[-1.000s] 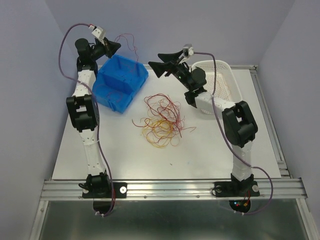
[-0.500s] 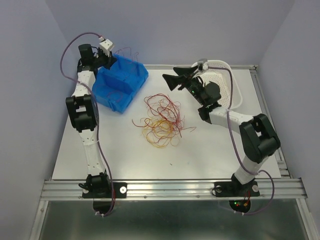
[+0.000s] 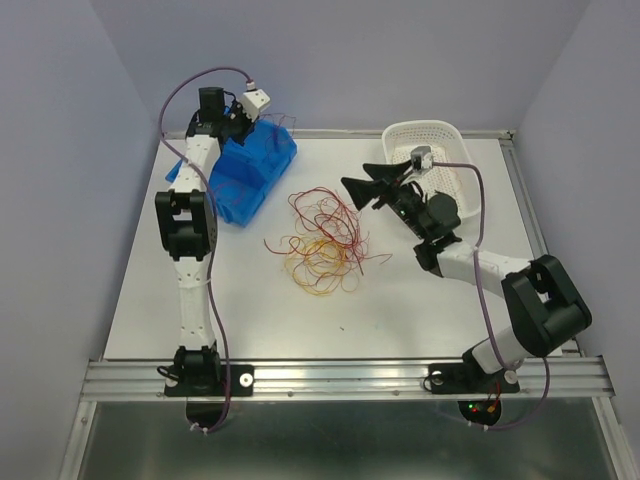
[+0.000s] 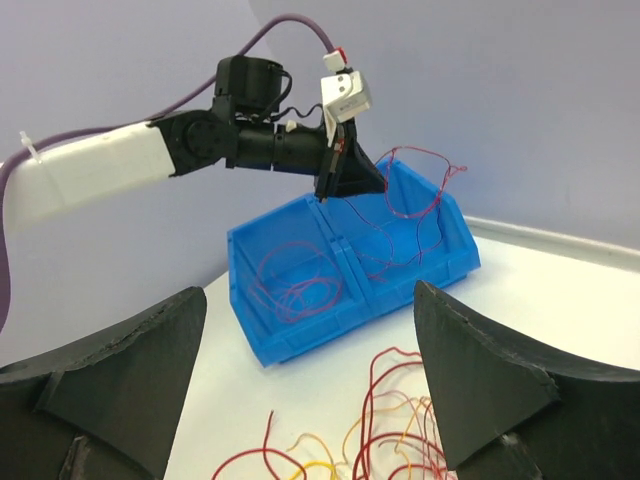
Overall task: Untangle the cables
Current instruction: Place the cable in the bin.
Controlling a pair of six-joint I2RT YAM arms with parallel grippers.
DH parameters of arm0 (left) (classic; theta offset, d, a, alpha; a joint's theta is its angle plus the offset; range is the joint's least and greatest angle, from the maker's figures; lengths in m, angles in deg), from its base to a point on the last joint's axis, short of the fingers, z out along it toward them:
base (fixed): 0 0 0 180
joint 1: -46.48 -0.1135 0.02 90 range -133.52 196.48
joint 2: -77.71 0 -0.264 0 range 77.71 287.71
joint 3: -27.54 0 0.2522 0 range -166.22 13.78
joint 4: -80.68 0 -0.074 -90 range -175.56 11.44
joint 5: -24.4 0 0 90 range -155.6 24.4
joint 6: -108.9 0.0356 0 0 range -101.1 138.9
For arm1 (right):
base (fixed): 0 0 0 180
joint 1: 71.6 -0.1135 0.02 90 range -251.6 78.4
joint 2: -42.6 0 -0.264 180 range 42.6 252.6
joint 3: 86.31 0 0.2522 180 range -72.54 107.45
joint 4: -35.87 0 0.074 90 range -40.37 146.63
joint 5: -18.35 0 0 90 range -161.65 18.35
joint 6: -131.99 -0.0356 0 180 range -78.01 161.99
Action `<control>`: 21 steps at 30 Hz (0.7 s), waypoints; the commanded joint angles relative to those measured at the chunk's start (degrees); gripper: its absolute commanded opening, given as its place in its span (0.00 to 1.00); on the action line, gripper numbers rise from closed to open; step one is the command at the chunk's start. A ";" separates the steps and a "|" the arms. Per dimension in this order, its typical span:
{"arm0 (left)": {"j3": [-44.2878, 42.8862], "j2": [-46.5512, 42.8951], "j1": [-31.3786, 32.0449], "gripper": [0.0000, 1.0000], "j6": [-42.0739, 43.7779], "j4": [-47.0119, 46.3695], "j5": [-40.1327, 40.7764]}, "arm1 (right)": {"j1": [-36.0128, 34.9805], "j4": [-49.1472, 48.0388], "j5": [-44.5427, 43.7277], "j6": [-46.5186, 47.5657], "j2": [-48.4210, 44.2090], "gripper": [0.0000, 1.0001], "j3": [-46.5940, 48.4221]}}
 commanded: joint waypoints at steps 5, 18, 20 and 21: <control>-11.03 7.42 -0.02 0.00 -1.63 5.14 8.76 | 0.41 -2.66 0.98 -0.31 -3.13 0.88 -5.31; -1.57 3.21 -0.11 0.00 3.37 11.65 9.38 | 0.41 -0.90 3.09 -3.04 4.95 0.84 -2.23; 1.24 0.84 -0.37 0.00 2.67 11.83 9.64 | 0.41 -0.81 3.26 -3.21 5.13 0.84 -2.32; 2.13 0.13 -0.72 0.00 2.15 12.26 8.95 | 0.41 -0.81 3.52 -3.13 5.22 0.84 -2.58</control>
